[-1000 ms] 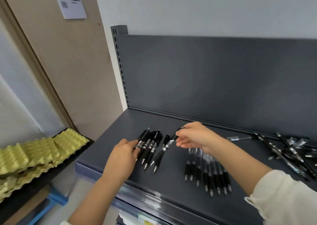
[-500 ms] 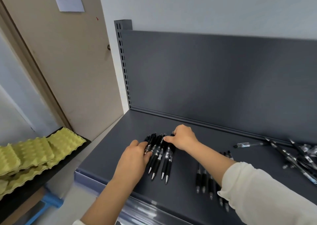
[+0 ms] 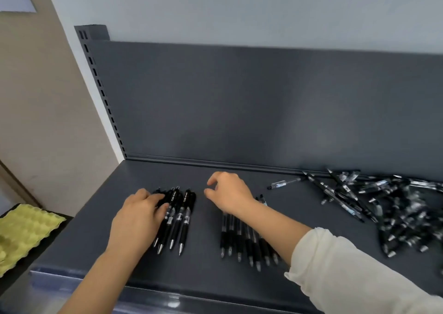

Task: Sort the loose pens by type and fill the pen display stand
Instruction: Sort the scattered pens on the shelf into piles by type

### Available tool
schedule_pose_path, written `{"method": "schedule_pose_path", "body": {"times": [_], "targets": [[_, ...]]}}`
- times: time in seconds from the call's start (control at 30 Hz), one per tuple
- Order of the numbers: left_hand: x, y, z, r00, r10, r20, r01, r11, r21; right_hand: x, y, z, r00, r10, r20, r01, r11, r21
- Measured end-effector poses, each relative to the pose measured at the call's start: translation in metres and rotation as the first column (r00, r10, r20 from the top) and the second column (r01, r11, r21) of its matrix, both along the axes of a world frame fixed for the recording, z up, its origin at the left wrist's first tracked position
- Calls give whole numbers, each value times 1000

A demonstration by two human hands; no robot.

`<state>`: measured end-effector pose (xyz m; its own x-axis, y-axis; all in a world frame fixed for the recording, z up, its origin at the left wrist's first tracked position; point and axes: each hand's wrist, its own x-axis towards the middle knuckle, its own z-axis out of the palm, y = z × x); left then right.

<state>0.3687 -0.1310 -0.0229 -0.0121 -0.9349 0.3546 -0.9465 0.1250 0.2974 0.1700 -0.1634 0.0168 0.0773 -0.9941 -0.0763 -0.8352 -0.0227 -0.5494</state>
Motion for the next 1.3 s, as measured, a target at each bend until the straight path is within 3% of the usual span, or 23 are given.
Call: {"method": "schedule_pose_path", "body": {"times": [0.23, 0.47, 0.63, 0.9, 1.17, 1.3], "targets": [[-69, -3, 10, 984, -179, 26, 180, 983, -34, -104, 48, 4, 989, -116, -89, 105, 988, -115], [-182, 14, 14, 899, -438, 8, 438, 899, -27, -215, 122, -6, 929, -349, -118, 306, 910, -281], [-260, 31, 10, 805, -592, -39, 594, 804, 35, -283, 171, -18, 862, -485, -150, 425, 850, -311], [-344, 63, 13, 638, -763, -103, 770, 628, 116, -358, 229, -8, 785, -616, -63, 561, 751, -348], [-393, 102, 19, 437, -888, -145, 886, 396, 240, -388, 279, -14, 782, -620, -63, 584, 765, -272], [-408, 115, 15, 411, -898, -153, 887, 356, 293, -392, 287, -18, 788, -615, -33, 589, 769, -250]]}}
